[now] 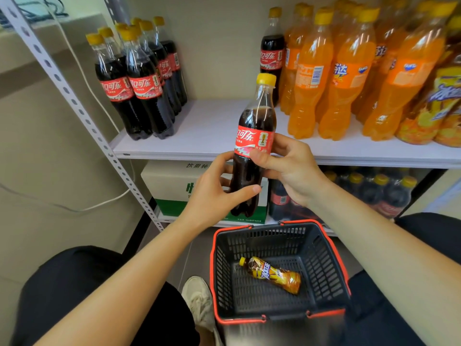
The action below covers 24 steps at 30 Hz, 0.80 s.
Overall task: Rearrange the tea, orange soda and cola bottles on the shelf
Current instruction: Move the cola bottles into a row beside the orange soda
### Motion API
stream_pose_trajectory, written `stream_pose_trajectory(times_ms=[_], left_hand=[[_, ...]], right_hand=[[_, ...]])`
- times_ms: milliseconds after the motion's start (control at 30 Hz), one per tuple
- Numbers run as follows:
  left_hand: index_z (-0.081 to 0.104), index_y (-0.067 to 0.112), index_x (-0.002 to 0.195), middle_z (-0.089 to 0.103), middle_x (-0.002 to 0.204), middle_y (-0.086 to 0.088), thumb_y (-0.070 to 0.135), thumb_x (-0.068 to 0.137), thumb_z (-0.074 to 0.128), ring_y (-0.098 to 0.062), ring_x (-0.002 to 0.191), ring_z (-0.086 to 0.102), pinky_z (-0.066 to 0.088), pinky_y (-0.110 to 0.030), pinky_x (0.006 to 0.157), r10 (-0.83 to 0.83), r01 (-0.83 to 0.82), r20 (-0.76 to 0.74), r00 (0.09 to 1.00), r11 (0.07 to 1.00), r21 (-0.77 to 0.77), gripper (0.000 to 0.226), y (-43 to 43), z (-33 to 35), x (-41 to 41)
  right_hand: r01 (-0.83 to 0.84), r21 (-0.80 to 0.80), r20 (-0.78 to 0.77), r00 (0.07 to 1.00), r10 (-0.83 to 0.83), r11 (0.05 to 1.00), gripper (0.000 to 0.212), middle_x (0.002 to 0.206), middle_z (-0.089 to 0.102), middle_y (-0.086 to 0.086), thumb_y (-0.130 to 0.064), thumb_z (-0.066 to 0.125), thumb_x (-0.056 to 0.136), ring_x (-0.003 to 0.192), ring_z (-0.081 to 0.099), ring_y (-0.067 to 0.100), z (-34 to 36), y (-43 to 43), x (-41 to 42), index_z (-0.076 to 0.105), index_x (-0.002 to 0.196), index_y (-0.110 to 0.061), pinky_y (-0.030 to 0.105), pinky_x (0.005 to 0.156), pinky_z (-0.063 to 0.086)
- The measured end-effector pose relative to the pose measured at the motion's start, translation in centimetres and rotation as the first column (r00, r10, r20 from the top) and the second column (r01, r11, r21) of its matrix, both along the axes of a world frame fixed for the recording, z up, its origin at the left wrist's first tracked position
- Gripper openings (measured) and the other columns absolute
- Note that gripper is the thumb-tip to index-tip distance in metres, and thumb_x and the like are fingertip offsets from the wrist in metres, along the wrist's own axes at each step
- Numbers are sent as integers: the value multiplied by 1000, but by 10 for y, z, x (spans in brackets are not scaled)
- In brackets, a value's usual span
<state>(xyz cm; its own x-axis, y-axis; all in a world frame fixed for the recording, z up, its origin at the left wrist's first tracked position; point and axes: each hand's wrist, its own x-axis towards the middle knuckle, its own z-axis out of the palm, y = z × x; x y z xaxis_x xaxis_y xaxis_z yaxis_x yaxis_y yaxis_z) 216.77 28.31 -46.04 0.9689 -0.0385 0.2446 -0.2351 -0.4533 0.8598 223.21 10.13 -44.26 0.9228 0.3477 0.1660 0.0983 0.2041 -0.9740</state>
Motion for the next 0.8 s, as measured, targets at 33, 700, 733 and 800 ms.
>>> stream_pose_trajectory(times_ms=[33,700,733,800], left_hand=[[48,36,139,65,120,9,60,73,77,-9,101,69,63,-38,82,7,-7,8,1000,1000,3,77,0,0,2],[54,19,128,66,119,-6,29,80,85,-18,92,74,62,-35,82,177,-153,104,979,966,-209,58,21,30,106],[54,19,128,65,119,-4,28,81,86,-16,93,73,61,-32,82,175,-152,106,979,968,-199,57,20,30,117],[53,17,130,64,119,-2,26,82,86,-10,96,70,59,-28,82,173,-151,107,979,971,-187,59,16,28,142]], right_hand=[[1,2,20,1000,-1,1000,54,115,75,6,-29,86,71,108,73,24,0,0,0,69,121,-15,43,88,61],[469,-836,545,768,336,283,70,163,37,1,-64,54,94,149,29,25,-40,-42,68,40,154,-32,43,120,19],[481,-834,551,756,354,271,71,164,34,0,-65,51,95,150,27,25,-43,-44,69,36,156,-33,44,121,18],[496,-835,549,743,382,237,75,168,26,-2,-68,47,95,154,21,23,-47,-46,69,27,159,-35,44,124,13]])
